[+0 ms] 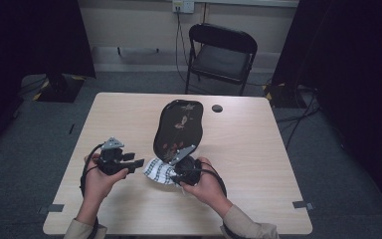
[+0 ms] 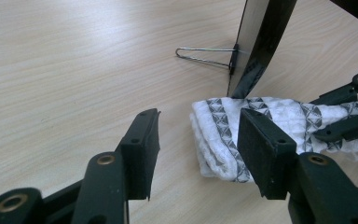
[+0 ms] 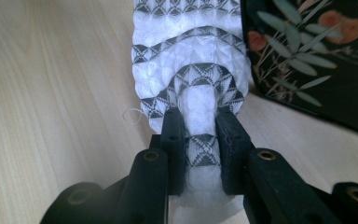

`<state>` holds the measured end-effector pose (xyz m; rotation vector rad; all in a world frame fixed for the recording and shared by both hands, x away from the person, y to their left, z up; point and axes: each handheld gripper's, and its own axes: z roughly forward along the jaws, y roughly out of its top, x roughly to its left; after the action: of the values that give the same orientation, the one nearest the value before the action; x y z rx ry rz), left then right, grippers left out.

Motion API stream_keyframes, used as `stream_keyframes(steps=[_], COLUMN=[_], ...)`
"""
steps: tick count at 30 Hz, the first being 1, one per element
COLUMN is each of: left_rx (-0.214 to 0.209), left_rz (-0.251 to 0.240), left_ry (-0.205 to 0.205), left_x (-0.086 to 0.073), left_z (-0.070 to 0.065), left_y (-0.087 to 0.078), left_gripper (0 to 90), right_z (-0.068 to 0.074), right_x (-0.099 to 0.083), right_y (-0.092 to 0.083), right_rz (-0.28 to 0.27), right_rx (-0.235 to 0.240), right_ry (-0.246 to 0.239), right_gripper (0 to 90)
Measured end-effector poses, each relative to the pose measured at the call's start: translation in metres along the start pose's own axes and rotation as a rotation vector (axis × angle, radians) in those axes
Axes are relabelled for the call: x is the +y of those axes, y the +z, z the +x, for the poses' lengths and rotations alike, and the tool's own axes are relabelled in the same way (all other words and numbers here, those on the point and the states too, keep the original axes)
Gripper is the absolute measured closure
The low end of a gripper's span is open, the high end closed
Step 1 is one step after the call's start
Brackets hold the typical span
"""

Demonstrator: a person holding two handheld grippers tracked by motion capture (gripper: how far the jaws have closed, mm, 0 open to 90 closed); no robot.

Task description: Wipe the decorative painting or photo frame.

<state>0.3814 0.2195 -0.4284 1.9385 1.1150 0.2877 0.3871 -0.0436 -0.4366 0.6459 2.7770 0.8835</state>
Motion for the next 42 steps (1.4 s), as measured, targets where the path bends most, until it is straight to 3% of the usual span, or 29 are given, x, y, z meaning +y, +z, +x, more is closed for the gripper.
stream_keyframes(steps=[16, 29, 42], left_rx=[0.012, 0.051, 0.072], left_rz=[0.004, -0.012, -0.004], left_ry=[0.001, -0.019, -0.04], left_x=[-0.001, -0.005, -0.011], left_z=[0.004, 0.012, 0.016], left_y=[-0.001, -0.009, -0.012], left_gripper=[46.9, 46.6, 46.7], right_z=[0.005, 0.009, 0.011], right_x=[0.019, 0.036, 0.06], right_y=[-0.021, -0.036, -0.06], right_rz=[-0.022, -0.038, -0.085], right_rx=[-0.024, -0.031, -0.031], right_ry=[-0.049, -0.081, -0.108], right_gripper=[75.9, 75.9, 75.9])
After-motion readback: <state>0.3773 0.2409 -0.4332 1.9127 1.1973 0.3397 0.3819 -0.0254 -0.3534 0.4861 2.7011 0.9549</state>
